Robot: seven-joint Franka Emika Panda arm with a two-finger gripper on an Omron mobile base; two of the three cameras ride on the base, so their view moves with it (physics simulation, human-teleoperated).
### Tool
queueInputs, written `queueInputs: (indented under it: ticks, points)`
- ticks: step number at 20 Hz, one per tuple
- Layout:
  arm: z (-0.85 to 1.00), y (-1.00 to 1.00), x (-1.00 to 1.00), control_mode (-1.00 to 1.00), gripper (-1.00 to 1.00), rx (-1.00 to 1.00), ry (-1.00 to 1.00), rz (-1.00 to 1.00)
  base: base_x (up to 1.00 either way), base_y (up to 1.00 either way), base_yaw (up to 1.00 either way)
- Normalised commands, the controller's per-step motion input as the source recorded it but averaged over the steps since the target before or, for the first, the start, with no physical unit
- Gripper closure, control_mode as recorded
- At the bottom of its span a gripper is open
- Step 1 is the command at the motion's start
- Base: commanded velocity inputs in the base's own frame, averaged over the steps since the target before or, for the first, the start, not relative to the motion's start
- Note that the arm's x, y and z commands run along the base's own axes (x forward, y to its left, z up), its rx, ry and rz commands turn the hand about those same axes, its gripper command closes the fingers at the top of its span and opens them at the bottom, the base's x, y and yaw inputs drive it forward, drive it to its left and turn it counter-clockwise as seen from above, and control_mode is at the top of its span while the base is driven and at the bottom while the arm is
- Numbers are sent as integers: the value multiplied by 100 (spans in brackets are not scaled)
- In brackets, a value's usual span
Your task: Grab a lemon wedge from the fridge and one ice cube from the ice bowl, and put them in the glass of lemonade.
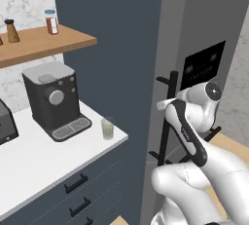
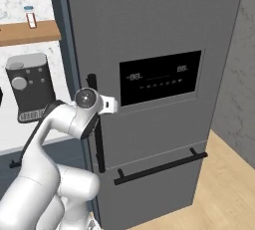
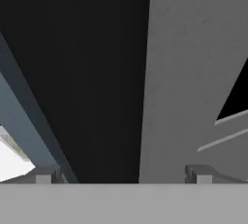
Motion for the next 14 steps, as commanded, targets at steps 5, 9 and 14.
queueInputs:
  ticks: [5, 9, 14]
  points:
    - [0, 8, 7, -100, 100, 0, 5, -4, 0, 0, 0]
    - [0, 0, 0, -100, 100, 0, 5, 0, 0, 0, 0]
    - [0, -16, 4, -100, 100, -2, 0, -2, 0, 0, 0]
